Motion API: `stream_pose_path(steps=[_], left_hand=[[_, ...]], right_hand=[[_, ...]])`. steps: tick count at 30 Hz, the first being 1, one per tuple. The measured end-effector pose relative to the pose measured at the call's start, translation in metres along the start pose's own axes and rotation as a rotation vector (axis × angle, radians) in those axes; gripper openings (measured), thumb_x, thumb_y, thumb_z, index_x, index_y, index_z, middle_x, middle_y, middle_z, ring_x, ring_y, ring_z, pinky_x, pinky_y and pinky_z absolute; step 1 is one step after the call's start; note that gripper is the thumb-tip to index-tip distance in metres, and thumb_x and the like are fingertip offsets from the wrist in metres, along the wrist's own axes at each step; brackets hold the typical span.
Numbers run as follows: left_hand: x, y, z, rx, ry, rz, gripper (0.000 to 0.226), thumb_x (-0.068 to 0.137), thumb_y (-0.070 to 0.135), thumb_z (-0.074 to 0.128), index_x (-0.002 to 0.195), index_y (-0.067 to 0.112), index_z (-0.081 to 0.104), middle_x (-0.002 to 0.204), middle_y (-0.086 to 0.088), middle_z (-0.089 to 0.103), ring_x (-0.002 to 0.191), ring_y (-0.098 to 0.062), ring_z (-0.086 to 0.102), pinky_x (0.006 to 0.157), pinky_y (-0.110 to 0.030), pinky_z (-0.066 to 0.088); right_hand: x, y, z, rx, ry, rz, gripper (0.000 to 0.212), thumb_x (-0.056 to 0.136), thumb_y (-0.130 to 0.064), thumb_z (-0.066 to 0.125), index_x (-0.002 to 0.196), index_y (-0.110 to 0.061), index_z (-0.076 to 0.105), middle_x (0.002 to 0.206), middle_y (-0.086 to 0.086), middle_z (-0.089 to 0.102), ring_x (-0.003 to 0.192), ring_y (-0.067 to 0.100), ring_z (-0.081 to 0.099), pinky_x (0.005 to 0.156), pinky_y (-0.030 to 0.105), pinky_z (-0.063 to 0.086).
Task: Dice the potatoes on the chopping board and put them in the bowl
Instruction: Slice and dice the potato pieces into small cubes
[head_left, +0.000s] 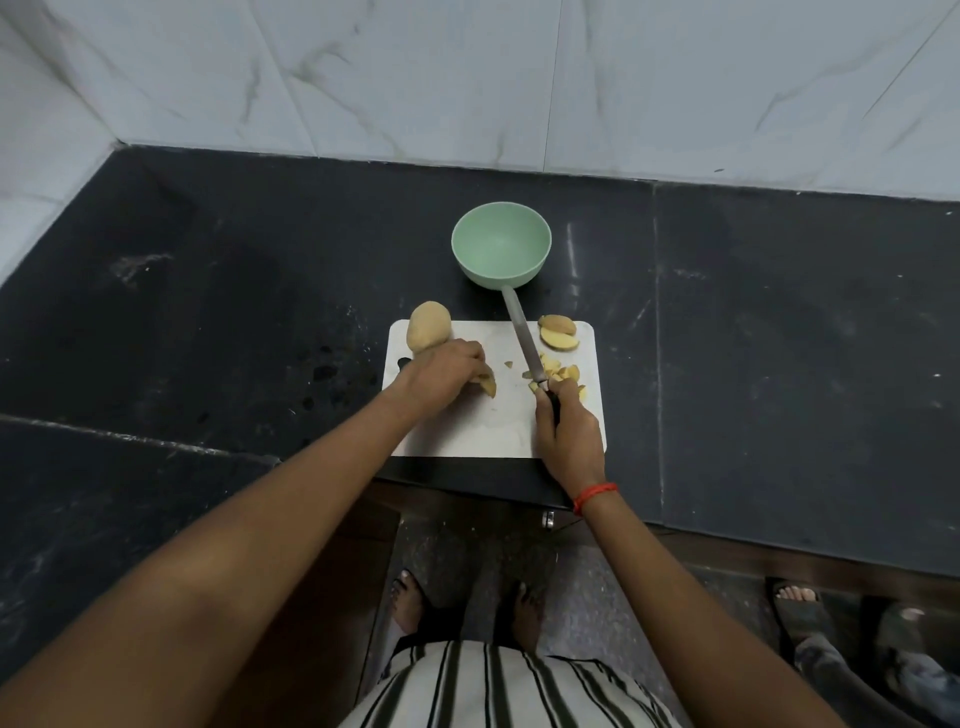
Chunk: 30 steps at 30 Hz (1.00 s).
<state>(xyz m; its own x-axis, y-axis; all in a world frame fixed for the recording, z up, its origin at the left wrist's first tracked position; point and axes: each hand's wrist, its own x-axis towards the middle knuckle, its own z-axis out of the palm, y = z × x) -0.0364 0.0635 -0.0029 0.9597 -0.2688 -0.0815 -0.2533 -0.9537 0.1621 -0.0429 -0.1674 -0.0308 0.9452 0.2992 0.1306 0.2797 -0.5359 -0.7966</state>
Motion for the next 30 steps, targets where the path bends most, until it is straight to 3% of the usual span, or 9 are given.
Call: stream_pose_path(steps=[4, 9, 11, 13, 15, 19, 30], left_hand=[[-0.001, 0.006, 0.005, -0.079, 0.052, -0.102, 0.027, 0.101, 0.014, 0.057, 0.122, 0.016, 0.074, 0.106, -0.008, 0.063, 0.096, -0.026, 0.063, 0.068, -0.034, 0.046], [-0.013, 0.039, 0.028, -0.4, 0.342, -0.51, 0.035, 0.094, 0.047, 0.067, 0.104, 0.016, 0.08, 0.092, -0.003, 0.063, 0.082, -0.021, 0.06, 0.071, -0.033, 0.049], [-0.015, 0.055, 0.041, -0.522, 0.453, -0.709, 0.034, 0.092, 0.049, 0.07, 0.098, 0.016, 0.079, 0.094, 0.001, 0.063, 0.084, -0.017, 0.06, 0.076, -0.034, 0.051], [-0.015, 0.066, 0.05, -0.552, 0.53, -0.786, 0.03, 0.093, 0.044, 0.07, 0.092, 0.015, 0.076, 0.093, 0.003, 0.063, 0.088, -0.016, 0.058, 0.081, -0.04, 0.052], [-0.017, 0.069, 0.055, -0.589, 0.602, -0.771, 0.027, 0.092, 0.041, 0.071, 0.092, 0.014, 0.074, 0.093, 0.004, 0.064, 0.09, -0.015, 0.057, 0.083, -0.043, 0.052], [-0.021, 0.066, 0.059, -0.64, 0.623, -0.694, 0.035, 0.094, 0.046, 0.066, 0.112, 0.017, 0.075, 0.104, 0.005, 0.062, 0.099, -0.017, 0.06, 0.089, -0.047, 0.052], [-0.019, 0.066, 0.063, -0.505, 0.626, -0.695, 0.027, 0.098, 0.04, 0.064, 0.104, 0.018, 0.078, 0.098, 0.007, 0.061, 0.092, -0.014, 0.049, 0.081, -0.038, 0.045]], right_hand=[[0.0, 0.001, 0.001, 0.011, 0.003, -0.003, 0.006, 0.104, -0.032, 0.049, 0.102, -0.026, 0.047, 0.078, 0.005, 0.068, 0.064, 0.031, 0.063, 0.048, 0.028, 0.032], [-0.002, 0.002, 0.001, -0.01, 0.021, -0.017, 0.008, 0.104, -0.033, 0.049, 0.102, -0.025, 0.049, 0.075, 0.003, 0.067, 0.063, 0.029, 0.062, 0.048, 0.03, 0.037], [-0.001, 0.001, 0.001, -0.023, 0.023, -0.037, 0.008, 0.104, -0.031, 0.05, 0.1, -0.025, 0.049, 0.074, 0.001, 0.065, 0.062, 0.027, 0.061, 0.046, 0.033, 0.041], [0.001, -0.002, 0.0, -0.052, 0.011, -0.065, 0.009, 0.103, -0.029, 0.05, 0.097, -0.023, 0.051, 0.073, -0.002, 0.063, 0.061, 0.023, 0.059, 0.047, 0.034, 0.042], [0.001, -0.006, 0.0, -0.086, -0.019, -0.098, 0.011, 0.103, -0.027, 0.051, 0.095, -0.02, 0.052, 0.072, -0.006, 0.058, 0.06, 0.017, 0.055, 0.049, 0.031, 0.039], [-0.011, -0.008, 0.003, -0.101, -0.038, -0.099, 0.014, 0.104, -0.026, 0.049, 0.093, -0.018, 0.053, 0.077, -0.006, 0.059, 0.065, 0.013, 0.053, 0.054, 0.031, 0.041], [-0.015, -0.011, 0.014, -0.345, -0.109, -0.089, 0.016, 0.105, -0.029, 0.041, 0.092, -0.02, 0.042, 0.071, 0.001, 0.055, 0.055, 0.029, 0.053, 0.046, 0.036, 0.043]])
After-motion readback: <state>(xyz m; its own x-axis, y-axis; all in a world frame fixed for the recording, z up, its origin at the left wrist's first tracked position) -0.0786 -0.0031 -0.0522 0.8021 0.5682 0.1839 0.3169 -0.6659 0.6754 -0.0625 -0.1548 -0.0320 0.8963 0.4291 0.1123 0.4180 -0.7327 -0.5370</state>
